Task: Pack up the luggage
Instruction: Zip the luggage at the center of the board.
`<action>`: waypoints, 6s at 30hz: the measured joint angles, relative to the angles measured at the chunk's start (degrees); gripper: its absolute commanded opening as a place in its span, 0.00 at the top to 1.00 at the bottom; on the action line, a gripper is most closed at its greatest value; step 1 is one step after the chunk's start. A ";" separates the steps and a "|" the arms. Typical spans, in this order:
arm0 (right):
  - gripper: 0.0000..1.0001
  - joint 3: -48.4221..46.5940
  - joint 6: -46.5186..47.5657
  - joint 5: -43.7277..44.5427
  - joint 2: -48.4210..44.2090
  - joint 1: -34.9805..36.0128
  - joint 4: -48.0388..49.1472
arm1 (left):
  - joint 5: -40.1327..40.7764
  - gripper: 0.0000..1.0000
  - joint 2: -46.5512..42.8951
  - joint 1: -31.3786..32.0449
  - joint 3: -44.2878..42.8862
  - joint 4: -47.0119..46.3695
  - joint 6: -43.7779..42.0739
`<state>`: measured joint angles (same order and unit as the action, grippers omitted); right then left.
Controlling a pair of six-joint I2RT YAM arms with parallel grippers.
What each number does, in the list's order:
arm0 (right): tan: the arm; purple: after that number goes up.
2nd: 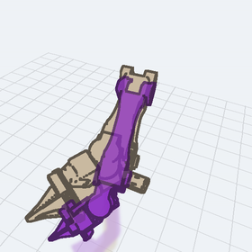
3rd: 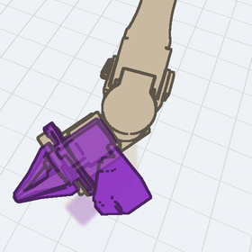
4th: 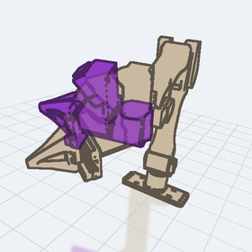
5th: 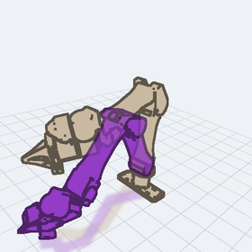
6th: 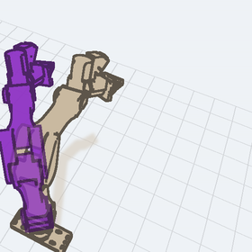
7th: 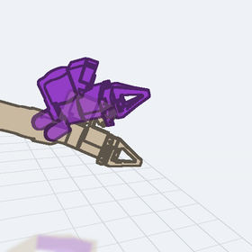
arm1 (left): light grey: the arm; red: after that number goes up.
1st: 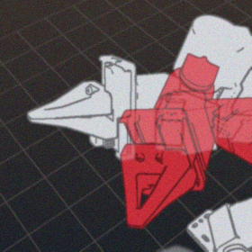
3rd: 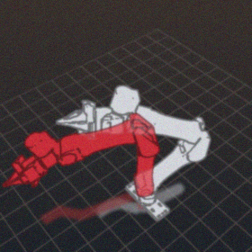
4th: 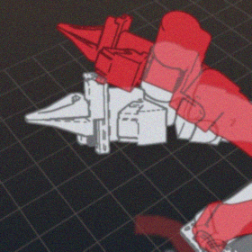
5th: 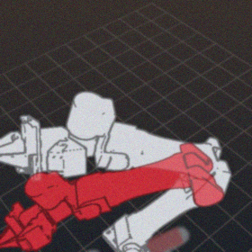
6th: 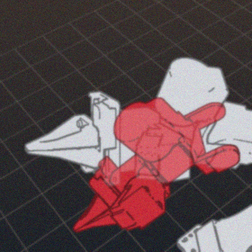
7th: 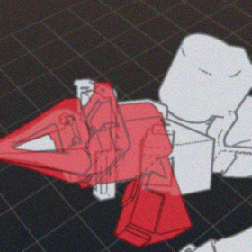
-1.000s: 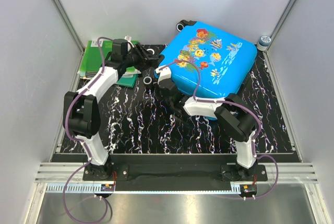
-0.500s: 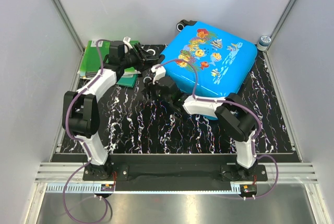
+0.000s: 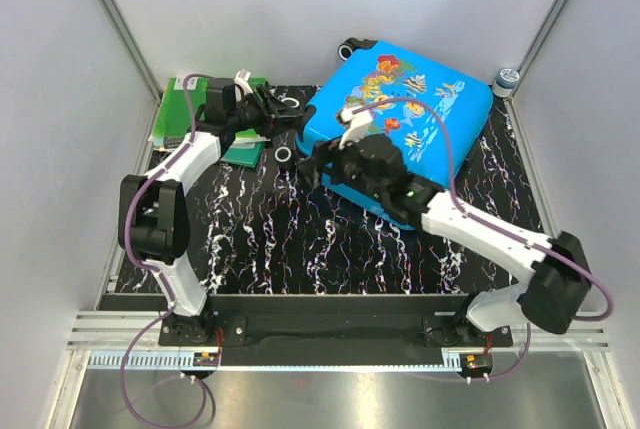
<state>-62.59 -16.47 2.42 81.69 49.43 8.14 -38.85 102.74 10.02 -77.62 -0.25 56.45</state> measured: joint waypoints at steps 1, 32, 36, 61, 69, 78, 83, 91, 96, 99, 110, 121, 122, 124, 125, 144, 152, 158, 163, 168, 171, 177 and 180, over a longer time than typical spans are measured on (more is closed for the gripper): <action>0.09 -1.27 -0.02 2.10 -1.68 -0.87 -3.41 | 0.02 1.00 -0.02 -0.02 -0.24 0.63 -0.68; 0.07 19.12 -24.46 -21.33 -14.97 -71.67 -22.75 | 2.71 1.00 -3.85 1.18 5.75 -6.23 -11.08; 0.08 20.37 -25.49 -22.93 -14.84 -72.06 -20.48 | 4.70 1.00 -5.18 1.66 8.57 -9.97 -10.27; 0.09 22.18 -26.21 -25.99 -11.56 -72.30 -16.04 | 10.43 0.37 -17.22 3.45 14.82 1.68 -14.05; 0.09 23.15 -25.92 -26.03 -16.06 -71.82 -16.09 | 12.20 0.33 -19.93 -0.98 12.04 11.10 -17.59; 0.08 29.38 -25.55 -21.86 -23.85 -71.49 -19.34 | 14.34 0.34 -4.70 -0.52 -9.20 12.22 -18.12; 0.08 29.66 -24.63 -19.76 -25.62 -71.47 -21.16 | 16.72 0.35 4.90 0.15 -15.80 13.20 -18.88; 0.08 27.63 -22.34 -17.88 -20.09 -71.43 -21.31 | 18.80 0.35 10.27 3.50 -17.44 15.93 -21.66; 0.09 23.82 -19.89 -18.10 -14.10 -71.43 -20.65 | 21.70 0.35 9.68 5.07 -16.98 16.26 -23.63; 0.09 21.46 -18.45 -18.18 -11.87 -71.43 -19.71 | 23.74 0.35 8.20 5.60 -14.78 14.64 -24.00; 0.09 15.74 -17.40 -18.43 -4.52 -71.45 -15.50 | 26.08 0.35 2.38 6.62 -6.01 9.20 -24.44; 0.11 8.74 -17.20 -18.43 4.50 -71.60 -12.79 | 27.63 0.36 -4.98 8.17 4.26 4.39 -23.32; 0.10 8.04 -17.20 -18.40 5.35 -71.60 -12.35 | 28.24 0.36 -5.86 8.50 5.35 3.93 -23.08; 0.11 6.93 -17.20 -18.40 6.54 -71.63 -12.09 | 29.00 0.36 -7.19 9.25 6.67 3.91 -22.77; 0.11 6.32 -17.22 -18.40 7.08 -71.67 -12.00 | 29.59 0.36 -7.89 9.66 7.37 3.85 -22.73; 0.10 -3.02 -17.25 -16.94 13.49 -70.99 -8.57 | 41.22 0.36 -25.14 24.74 25.79 -0.04 -15.72; 0.08 -6.62 -15.26 -16.04 13.11 -69.37 -11.96 | 36.41 0.28 -34.12 34.53 32.81 0.15 -12.66; 0.06 -8.81 -11.85 -14.34 7.78 -69.02 -20.85 | 35.32 0.20 -41.38 32.68 32.74 8.33 -18.16; 0.06 -9.18 -11.63 -16.02 -1.16 -69.90 -26.10 | 31.71 0.16 -45.51 29.83 30.73 14.69 -26.67; 0.05 -7.91 -11.78 -19.74 -11.26 -70.16 -27.71 | 23.52 0.16 -44.68 30.29 24.85 19.54 -37.66; 0.05 -4.81 -11.85 -22.84 -16.44 -70.16 -27.76 | 18.21 0.16 -44.26 31.21 23.08 21.24 -44.74; 0.06 4.42 -12.07 -28.15 -20.65 -70.16 -26.97 | 12.63 0.16 -41.81 33.75 22.75 23.50 -53.62; 0.05 6.34 -12.07 -29.77 -23.28 -70.38 -26.25 | 13.05 0.16 -39.19 35.23 21.92 24.13 -55.76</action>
<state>-56.25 -28.53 -27.35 58.41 -20.95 -18.11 -25.80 63.55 45.25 -55.70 23.88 0.69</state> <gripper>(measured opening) 0.943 0.835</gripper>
